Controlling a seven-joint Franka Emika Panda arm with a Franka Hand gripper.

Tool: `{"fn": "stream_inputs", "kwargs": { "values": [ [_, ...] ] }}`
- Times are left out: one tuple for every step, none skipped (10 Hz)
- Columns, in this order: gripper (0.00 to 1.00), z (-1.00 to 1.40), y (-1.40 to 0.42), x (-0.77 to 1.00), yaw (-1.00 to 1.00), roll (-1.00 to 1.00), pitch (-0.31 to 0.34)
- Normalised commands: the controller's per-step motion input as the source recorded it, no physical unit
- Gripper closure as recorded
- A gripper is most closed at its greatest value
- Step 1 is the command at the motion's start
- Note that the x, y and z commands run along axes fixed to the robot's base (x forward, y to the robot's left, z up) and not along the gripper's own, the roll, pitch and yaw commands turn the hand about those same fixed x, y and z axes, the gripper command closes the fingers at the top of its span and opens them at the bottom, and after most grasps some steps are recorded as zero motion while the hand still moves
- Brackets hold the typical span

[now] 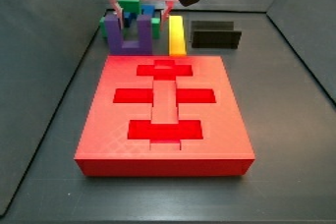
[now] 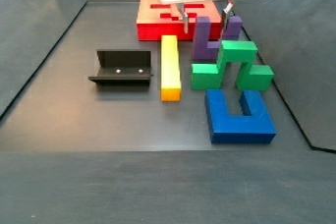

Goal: Pick up the purple object. Move up. Move to above the board. Insert the purple object.
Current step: Pick up the purple object.

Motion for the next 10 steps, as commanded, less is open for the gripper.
{"fn": "stream_inputs", "kwargs": {
  "values": [
    [0.00,0.00,0.00,0.01,0.00,0.00,0.016],
    [0.00,0.00,0.00,0.00,0.00,0.00,0.000],
    [1.00,0.00,0.00,0.00,0.00,0.00,0.000],
    [1.00,0.00,0.00,0.00,0.00,0.00,0.000],
    [1.00,0.00,0.00,0.00,0.00,0.00,0.000],
    [1.00,0.00,0.00,0.00,0.00,0.00,0.000],
    [1.00,0.00,0.00,0.00,0.00,0.00,0.000],
    [1.00,0.00,0.00,0.00,0.00,0.00,0.000],
    [1.00,0.00,0.00,0.00,0.00,0.00,0.000],
    [1.00,0.00,0.00,0.00,0.00,0.00,0.000]
  ]
}}
